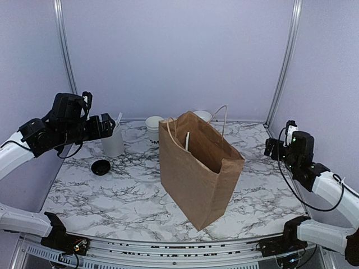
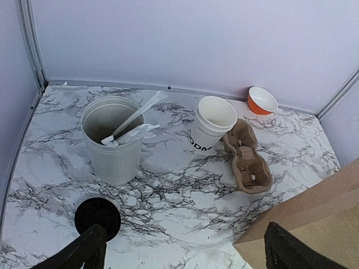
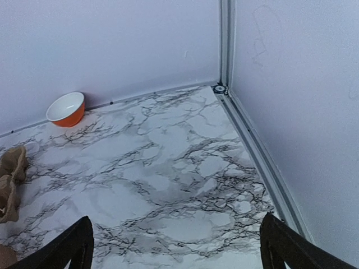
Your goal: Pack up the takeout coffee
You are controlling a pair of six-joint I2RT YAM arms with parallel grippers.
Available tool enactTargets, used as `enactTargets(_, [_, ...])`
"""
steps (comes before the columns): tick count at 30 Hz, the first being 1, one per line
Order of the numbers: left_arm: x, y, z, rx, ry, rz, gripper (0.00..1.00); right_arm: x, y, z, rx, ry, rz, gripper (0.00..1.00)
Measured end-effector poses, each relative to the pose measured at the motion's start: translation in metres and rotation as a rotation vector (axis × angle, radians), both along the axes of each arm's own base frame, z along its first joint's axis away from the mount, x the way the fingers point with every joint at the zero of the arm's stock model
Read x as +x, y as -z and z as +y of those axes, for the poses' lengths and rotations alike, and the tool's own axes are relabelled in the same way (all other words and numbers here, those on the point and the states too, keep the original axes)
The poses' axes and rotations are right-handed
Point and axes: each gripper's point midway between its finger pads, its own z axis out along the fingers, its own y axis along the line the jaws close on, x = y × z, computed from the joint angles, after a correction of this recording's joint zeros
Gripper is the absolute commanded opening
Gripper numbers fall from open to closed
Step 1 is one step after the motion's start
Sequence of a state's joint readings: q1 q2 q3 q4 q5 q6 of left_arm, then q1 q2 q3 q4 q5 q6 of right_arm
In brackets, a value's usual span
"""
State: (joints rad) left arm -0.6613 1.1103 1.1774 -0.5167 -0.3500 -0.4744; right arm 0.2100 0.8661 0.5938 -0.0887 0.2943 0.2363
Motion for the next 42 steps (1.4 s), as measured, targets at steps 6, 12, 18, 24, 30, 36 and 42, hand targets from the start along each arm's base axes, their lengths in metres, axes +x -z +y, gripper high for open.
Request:
enactTargets(6, [-0.004,0.050,0.031,-0.017,-0.079,-0.009,0.99,-0.013,0.070,-0.053,-0.025,0.144,-0.016,1.00])
enactTargets(12, [-0.001,0.095,0.058,0.025,-0.145,-0.020,0.99,-0.011,0.113,-0.095,-0.052,0.265,-0.005,1.00])
enactTargets(18, [-0.008,0.128,0.084,0.065,-0.181,-0.082,0.99,0.009,0.109,-0.092,-0.080,0.226,-0.090,1.00])
enactTargets(24, [0.000,0.136,0.102,0.081,-0.235,-0.121,0.99,0.024,0.091,-0.080,-0.096,0.150,-0.225,1.00])
enactTargets(30, [0.007,0.155,0.125,0.115,-0.304,-0.101,0.99,0.029,0.089,-0.055,-0.158,0.050,-0.289,0.98])
enactTargets(36, [0.005,0.167,0.150,0.170,-0.382,-0.091,0.99,0.038,0.085,-0.035,-0.220,-0.008,-0.293,1.00])
enactTargets(42, [0.009,0.157,0.181,0.198,-0.490,-0.151,0.99,0.043,0.082,-0.036,-0.246,0.006,-0.293,1.00])
